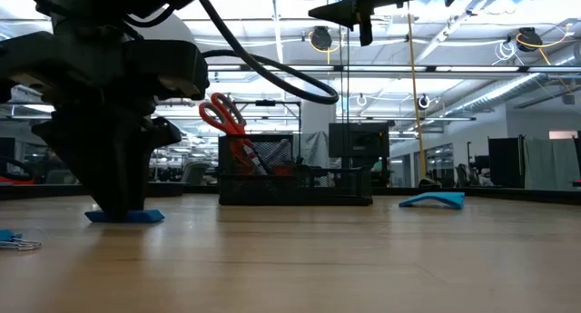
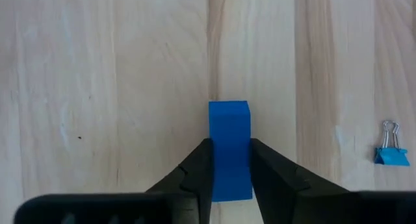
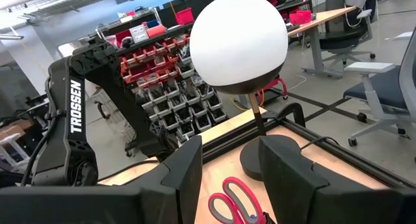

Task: Pick and place office supplies into organizer
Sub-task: Put the blue eraser into the black desk organizer

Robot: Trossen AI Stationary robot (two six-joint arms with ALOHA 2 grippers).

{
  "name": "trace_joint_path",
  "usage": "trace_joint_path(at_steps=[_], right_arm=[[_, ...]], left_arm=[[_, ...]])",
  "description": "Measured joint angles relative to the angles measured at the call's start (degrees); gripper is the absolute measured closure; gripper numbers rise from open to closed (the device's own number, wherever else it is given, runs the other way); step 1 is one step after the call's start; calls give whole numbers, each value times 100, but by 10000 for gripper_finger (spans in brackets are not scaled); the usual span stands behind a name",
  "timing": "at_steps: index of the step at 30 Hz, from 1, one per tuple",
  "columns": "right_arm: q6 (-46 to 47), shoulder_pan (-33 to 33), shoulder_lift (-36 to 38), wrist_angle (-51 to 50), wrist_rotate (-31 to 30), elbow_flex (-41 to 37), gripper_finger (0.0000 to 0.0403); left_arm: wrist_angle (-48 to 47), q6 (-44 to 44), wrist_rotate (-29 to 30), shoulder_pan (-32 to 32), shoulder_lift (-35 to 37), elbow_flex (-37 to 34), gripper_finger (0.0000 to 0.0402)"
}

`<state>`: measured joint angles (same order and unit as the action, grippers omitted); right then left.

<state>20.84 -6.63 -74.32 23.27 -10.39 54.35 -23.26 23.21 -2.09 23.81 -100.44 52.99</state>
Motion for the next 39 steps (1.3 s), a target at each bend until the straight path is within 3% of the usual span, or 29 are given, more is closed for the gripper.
trace_joint_path(at_steps=[10, 22, 39], right_arm=[[12, 0, 0, -2, 0, 0, 261], [13, 0, 1, -4, 0, 0, 261], [94, 0, 0, -2, 0, 0, 261]], left_arm=[[-311, -259, -87, 36, -4, 9, 259], [-767, -358, -25, 122, -4, 9, 297], [-683, -277, 29, 140, -212, 25, 300]])
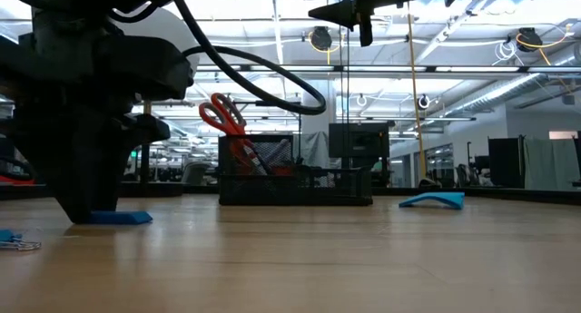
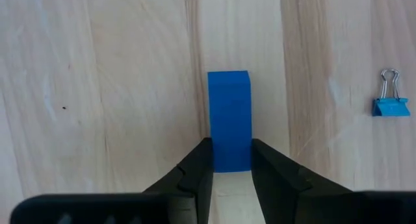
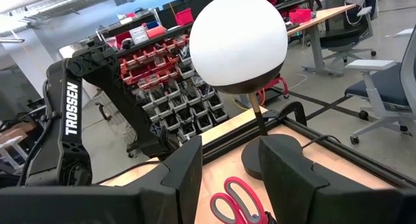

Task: Pick and place office supplies into organizer
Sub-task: Put the blue eraser into the black desk organizer

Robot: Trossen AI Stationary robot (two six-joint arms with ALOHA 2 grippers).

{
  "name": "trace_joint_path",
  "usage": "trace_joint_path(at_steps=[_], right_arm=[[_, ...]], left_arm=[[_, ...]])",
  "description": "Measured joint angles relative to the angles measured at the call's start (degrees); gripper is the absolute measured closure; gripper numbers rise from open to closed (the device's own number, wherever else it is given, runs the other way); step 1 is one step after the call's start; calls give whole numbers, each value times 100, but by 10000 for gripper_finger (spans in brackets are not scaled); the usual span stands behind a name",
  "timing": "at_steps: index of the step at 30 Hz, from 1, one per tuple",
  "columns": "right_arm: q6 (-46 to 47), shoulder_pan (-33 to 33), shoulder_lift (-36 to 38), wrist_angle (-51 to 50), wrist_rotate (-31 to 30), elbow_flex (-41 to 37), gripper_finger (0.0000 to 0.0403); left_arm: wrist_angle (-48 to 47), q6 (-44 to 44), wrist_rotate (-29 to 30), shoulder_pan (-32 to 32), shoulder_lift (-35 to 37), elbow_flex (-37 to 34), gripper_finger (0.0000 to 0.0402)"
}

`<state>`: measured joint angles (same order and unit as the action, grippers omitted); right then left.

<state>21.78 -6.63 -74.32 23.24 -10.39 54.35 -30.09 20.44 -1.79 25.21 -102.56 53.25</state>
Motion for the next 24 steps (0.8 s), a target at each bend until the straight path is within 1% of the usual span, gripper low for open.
trace_joint_path(at_steps=[16, 24], right_arm=[[4, 0, 0, 0, 0, 0, 261], [4, -4, 0, 2, -2, 0, 261]], left_arm=[[-23, 66, 143, 1, 4, 54, 302], [-247, 32, 152, -11, -49, 456, 348]])
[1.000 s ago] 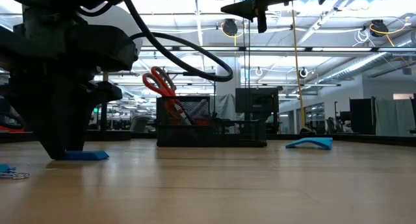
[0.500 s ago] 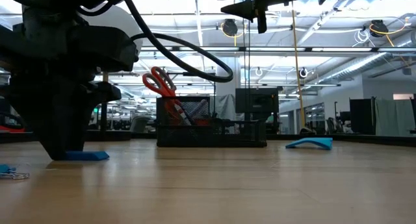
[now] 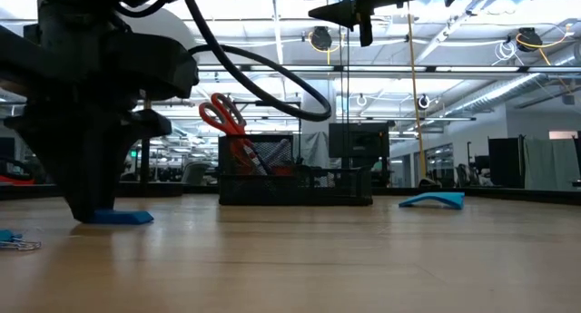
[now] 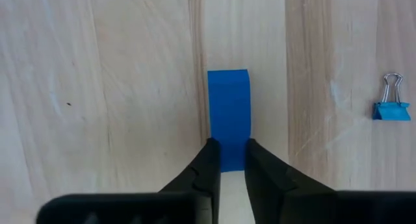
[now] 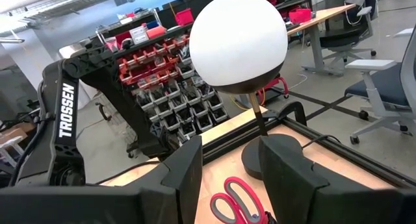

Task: Pick and place office supplies into organizer
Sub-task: Put the blue eraser into the black desk organizer

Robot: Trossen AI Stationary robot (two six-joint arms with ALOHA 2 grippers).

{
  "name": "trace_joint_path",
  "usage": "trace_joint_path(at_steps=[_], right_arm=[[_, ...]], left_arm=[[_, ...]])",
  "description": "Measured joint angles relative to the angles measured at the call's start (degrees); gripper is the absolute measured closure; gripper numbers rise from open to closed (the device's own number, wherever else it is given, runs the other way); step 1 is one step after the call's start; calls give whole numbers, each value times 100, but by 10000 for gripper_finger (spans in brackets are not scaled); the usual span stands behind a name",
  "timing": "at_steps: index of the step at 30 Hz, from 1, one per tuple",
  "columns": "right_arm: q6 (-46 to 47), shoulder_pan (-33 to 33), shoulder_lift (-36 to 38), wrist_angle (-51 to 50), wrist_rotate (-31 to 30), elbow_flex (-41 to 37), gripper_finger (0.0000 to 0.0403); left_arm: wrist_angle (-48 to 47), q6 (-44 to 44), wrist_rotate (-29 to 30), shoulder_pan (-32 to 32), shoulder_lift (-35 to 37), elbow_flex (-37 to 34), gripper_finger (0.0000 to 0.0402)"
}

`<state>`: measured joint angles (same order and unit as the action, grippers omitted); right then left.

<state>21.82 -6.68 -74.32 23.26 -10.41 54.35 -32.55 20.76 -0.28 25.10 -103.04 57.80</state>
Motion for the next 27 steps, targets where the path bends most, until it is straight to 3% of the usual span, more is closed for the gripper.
trace_joint_path(at_steps=[21, 27], right_arm=[[-48, -2, 0, -2, 0, 0, 261], [-66, -2, 0, -4, 0, 0, 261]], left_arm=[[-378, 148, 118, -70, 63, 262, 357], [-468, 224, 152, -94, 250, 254, 385]])
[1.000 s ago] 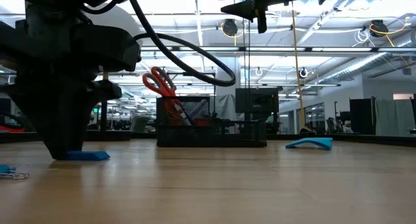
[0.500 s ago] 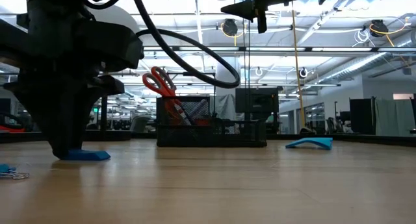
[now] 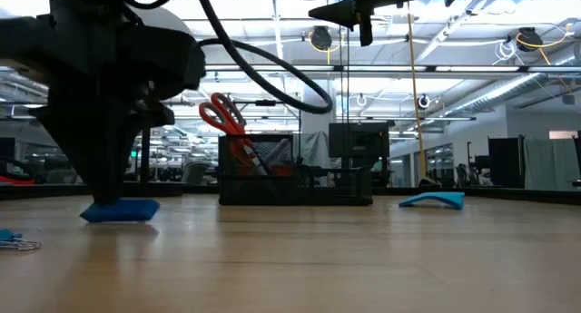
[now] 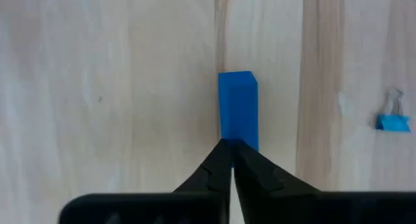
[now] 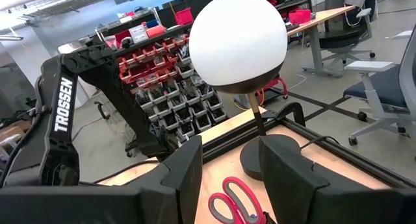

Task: Pick and place office supplies into organizer
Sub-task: Put the blue eraser into the black desk organizer

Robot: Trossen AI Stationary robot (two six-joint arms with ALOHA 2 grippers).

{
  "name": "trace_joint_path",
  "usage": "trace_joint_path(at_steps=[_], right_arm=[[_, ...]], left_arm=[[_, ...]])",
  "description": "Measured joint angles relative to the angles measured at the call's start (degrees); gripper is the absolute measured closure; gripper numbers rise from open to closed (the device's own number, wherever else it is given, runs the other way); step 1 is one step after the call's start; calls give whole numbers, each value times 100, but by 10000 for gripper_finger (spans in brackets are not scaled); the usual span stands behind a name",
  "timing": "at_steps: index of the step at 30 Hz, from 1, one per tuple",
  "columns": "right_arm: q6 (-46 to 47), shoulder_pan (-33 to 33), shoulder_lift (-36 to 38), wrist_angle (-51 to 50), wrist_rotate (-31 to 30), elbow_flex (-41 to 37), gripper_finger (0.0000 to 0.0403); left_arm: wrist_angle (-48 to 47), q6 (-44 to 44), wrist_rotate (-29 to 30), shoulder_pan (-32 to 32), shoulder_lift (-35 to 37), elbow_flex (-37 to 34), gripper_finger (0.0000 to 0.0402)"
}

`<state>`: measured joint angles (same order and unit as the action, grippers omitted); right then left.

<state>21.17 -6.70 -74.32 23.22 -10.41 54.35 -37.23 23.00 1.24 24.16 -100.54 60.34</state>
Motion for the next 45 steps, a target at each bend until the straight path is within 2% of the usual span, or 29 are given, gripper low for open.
trace_joint_path(at_steps=[3, 9, 16, 19, 24, 31, 37, 45], right_arm=[[0, -9, 0, 2, 0, 0, 261], [8, -38, 0, -2, 0, 0, 261], [20, -46, 0, -2, 0, 0, 261], [20, -45, 0, -2, 0, 0, 261], [23, -46, 0, -3, 0, 0, 261], [26, -44, 0, -2, 0, 0, 261], [46, -44, 0, -31, 0, -2, 261], [68, -44, 0, -181, 2, -4, 261]], left_arm=[[30, 1, -34, -15, 174, 15, 398], [-13, -185, -26, -25, 271, 13, 378], [-16, -264, -174, -20, 266, 10, 375], [-21, -343, -219, -20, 266, 10, 360], [-38, -328, -224, -26, 266, 10, 312], [-16, 164, -130, -39, 212, 8, 261], [77, 577, -275, -42, -19, -132, 252], [352, 561, -405, -134, -285, -123, 252]])
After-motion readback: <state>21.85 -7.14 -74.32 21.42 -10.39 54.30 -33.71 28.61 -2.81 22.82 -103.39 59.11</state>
